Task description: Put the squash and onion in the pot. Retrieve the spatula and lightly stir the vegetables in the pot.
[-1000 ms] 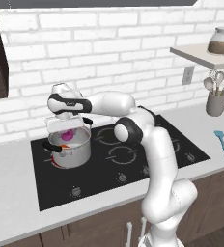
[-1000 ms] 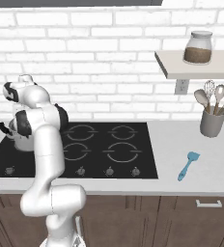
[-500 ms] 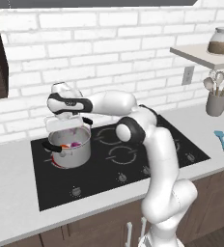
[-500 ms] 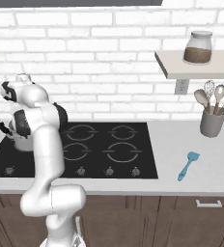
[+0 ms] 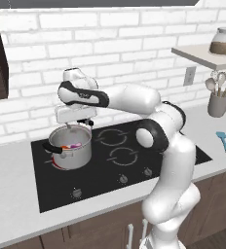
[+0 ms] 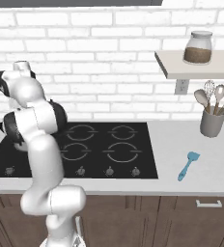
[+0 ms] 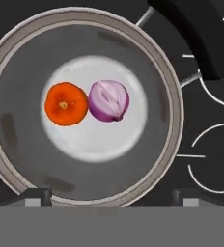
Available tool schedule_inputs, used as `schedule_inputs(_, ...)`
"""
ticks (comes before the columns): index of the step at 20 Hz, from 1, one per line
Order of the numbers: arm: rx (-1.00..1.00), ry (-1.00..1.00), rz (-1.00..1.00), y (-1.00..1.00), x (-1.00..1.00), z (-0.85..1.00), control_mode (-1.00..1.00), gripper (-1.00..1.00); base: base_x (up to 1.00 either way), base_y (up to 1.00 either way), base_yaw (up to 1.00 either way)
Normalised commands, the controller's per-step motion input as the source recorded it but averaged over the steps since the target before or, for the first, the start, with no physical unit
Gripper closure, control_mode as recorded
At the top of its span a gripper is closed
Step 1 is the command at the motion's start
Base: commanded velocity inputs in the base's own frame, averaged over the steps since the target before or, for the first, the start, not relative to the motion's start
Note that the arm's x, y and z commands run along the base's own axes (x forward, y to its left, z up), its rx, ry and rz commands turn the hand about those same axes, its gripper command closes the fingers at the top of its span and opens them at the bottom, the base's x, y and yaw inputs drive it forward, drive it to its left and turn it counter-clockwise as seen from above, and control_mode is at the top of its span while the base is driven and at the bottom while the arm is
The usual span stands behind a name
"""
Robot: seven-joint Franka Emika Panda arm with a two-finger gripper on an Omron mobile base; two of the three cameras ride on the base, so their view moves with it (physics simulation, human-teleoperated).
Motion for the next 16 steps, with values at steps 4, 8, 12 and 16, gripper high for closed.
schedule_inputs(4, 0.02, -0.2, 0.01, -1.0, -1.0, 0.7, -1.0, -1.0, 0.0, 0.0, 0.0)
schedule_inputs(8, 0.01, -0.14, -0.04, -1.0, -1.0, 0.6, -1.0, -1.0, 0.0, 0.0, 0.0)
schedule_inputs(12, 0.08, -0.03, -0.13, -1.0, -0.92, 0.56, -1.0, -1.0, 0.0, 0.0, 0.0)
schedule_inputs(16, 0.06, 0.0, -0.15, -1.0, -0.76, 0.48, -1.0, -1.0, 0.0, 0.0, 0.0)
